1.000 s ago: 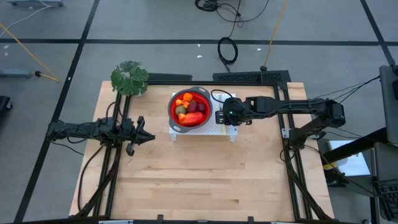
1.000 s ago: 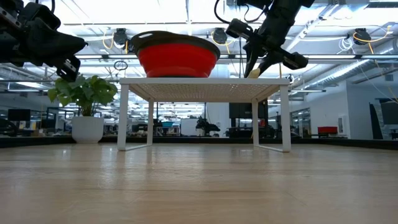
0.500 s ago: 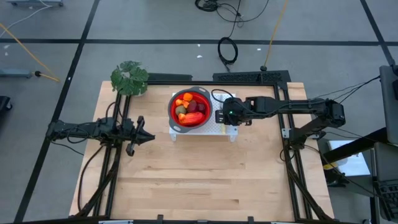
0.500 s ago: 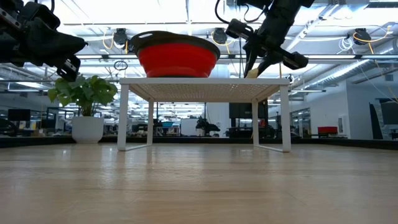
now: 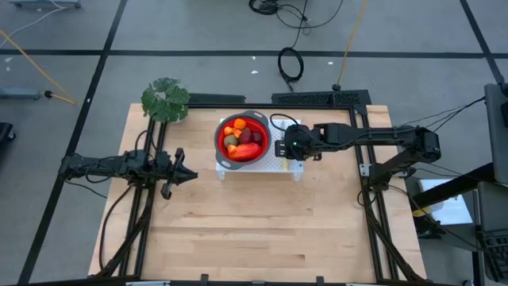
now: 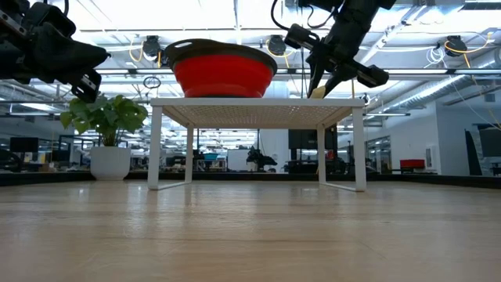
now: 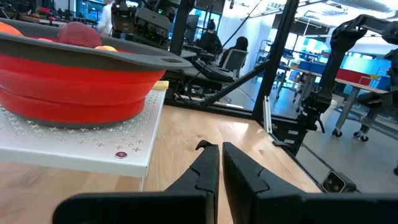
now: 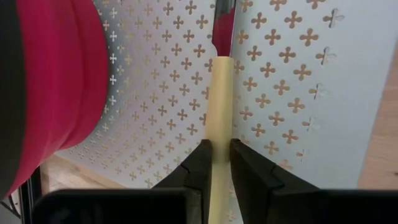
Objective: Pick & Place Fruit
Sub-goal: Put the yellow knife on of the shelf, then return To Home position
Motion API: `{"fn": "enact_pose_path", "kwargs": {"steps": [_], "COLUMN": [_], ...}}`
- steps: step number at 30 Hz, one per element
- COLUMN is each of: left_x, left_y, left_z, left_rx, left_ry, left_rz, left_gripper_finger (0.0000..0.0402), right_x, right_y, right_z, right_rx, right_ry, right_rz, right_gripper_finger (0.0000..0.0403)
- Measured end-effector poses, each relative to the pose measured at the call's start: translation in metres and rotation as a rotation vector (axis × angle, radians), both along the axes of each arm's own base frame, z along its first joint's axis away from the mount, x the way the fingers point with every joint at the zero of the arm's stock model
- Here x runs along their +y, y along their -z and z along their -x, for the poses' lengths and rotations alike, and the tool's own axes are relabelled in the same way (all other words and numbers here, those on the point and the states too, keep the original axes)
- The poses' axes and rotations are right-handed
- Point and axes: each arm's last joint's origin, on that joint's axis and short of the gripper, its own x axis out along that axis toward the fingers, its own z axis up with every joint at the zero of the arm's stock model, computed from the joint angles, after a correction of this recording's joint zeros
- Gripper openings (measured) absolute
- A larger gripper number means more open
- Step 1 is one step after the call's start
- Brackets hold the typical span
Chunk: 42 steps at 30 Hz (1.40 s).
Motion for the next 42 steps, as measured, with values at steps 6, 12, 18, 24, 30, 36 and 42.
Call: {"fn": "enact_pose_path", "kwargs": {"steps": [6,12,18,24,30,36,42], "left_x": [0.0,0.0,0.0,0.0,0.0,0.0,0.0], "left_y": [0.0,0.0,0.0,0.0,0.0,0.0,0.0], "left_z": [0.0,0.0,0.0,0.0,0.0,0.0,0.0], "left_rx": [0.0,0.0,0.0,-0.001,-0.001,-0.001,0.0], "left_ry": [0.0,0.0,0.0,0.0,0.0,0.001,0.001], "left_rz": [0.0,-0.002,-0.003,-0.004,-0.004,-0.004,-0.001], "left_gripper_finger": [0.0019,0.0019,0.0019,0.0019,0.0019,0.0019,0.0019], "right_x": [0.0,0.0,0.0,0.0001,0.0001,0.0001,0.0], "right_y": [0.0,0.0,0.0001,0.0001,0.0002,0.0004,-0.0004], "right_z": [0.0,0.0,0.0003,0.0005,0.0005,0.0007,-0.0005], "right_rx": [0.0,0.001,0.003,0.004,0.005,0.006,-0.008], "right_ry": [-0.001,-0.001,-0.001,0.0,0.002,0.002,0.001], "right_rz": [0.0,0.0,0.0,-0.001,-0.002,-0.003,-0.002], "right_gripper_finger": [0.0045,0.0045,0.0046,0.0046,0.0069,0.0115,0.0141]}}
